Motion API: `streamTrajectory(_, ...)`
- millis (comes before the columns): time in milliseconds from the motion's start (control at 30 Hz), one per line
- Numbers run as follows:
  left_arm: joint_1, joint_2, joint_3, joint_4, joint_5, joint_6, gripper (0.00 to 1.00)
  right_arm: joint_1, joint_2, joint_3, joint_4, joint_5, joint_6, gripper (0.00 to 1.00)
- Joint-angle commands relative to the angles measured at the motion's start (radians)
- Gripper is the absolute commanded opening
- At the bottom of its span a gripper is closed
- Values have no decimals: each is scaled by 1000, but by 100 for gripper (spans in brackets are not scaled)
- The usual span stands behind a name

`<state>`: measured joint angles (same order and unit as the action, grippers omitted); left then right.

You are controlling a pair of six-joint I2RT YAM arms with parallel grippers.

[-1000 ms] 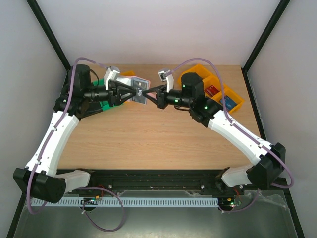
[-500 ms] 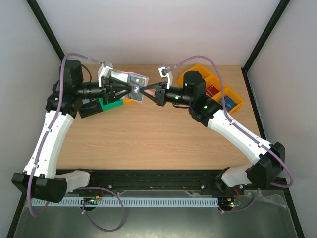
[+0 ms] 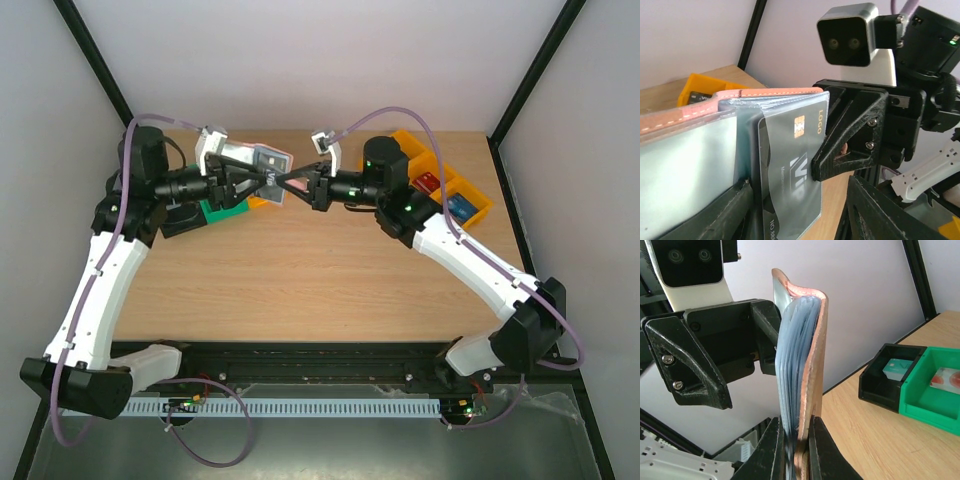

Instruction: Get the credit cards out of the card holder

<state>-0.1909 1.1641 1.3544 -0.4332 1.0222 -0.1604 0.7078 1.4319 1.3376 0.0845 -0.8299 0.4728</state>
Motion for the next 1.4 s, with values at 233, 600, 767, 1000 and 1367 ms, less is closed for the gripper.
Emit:
streamTrajectory(233, -86, -7, -49, 8, 165, 36, 2, 114, -6, 35, 32, -88, -143, 2)
streamTrajectory(600, 15, -35, -97, -29, 289, 57, 2, 50, -53, -41, -17, -70, -200, 8)
streamTrajectory(767, 15, -40, -149, -34, 243, 91, 2, 50, -25, -62, 28, -83, -169, 17)
streamTrajectory(1000, 23, -35, -181, 0, 231, 69, 2, 49, -1, -89, 79, -98, -158, 24)
streamTrajectory(1367, 89, -28, -170, -87, 194, 198, 2, -9, -32, -123, 21, -112, -190, 23)
